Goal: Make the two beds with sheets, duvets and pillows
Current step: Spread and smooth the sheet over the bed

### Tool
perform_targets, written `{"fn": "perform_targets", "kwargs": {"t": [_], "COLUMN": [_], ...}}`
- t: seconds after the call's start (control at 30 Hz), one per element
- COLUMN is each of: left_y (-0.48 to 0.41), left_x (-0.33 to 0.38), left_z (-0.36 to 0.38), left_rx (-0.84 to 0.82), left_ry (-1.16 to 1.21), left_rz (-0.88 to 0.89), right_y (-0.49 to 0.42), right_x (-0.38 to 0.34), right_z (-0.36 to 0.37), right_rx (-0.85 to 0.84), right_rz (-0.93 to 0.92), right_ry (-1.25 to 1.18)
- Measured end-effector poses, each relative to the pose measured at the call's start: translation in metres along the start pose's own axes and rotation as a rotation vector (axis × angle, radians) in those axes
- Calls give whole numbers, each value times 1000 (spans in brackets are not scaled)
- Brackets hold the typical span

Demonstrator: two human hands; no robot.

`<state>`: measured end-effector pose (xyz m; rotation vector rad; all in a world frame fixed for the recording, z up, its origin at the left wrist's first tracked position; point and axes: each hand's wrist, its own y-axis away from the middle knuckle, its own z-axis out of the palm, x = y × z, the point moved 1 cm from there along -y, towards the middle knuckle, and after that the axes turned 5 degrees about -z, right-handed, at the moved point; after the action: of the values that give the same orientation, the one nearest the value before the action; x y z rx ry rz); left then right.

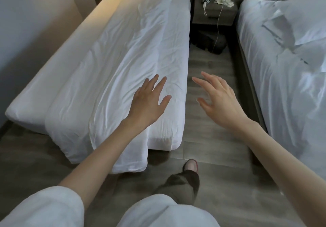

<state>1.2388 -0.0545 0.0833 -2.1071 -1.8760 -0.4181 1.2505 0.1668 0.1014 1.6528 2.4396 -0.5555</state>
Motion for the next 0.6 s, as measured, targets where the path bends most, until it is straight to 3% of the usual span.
{"fn": "perform_targets", "kwargs": {"t": [0.37,0.6], "left_y": [-224,-327], "left_x": [73,70], "left_z": [67,78], "left_rx": [-31,17], "left_ry": [-10,-13], "left_rz": [-129,-313], "right_y": [-170,-296], "right_x": [186,253], "right_z": [-28,-10], "right_rx": [-114,-196], "right_rz": [-56,-209], "right_ry": [14,-11]}}
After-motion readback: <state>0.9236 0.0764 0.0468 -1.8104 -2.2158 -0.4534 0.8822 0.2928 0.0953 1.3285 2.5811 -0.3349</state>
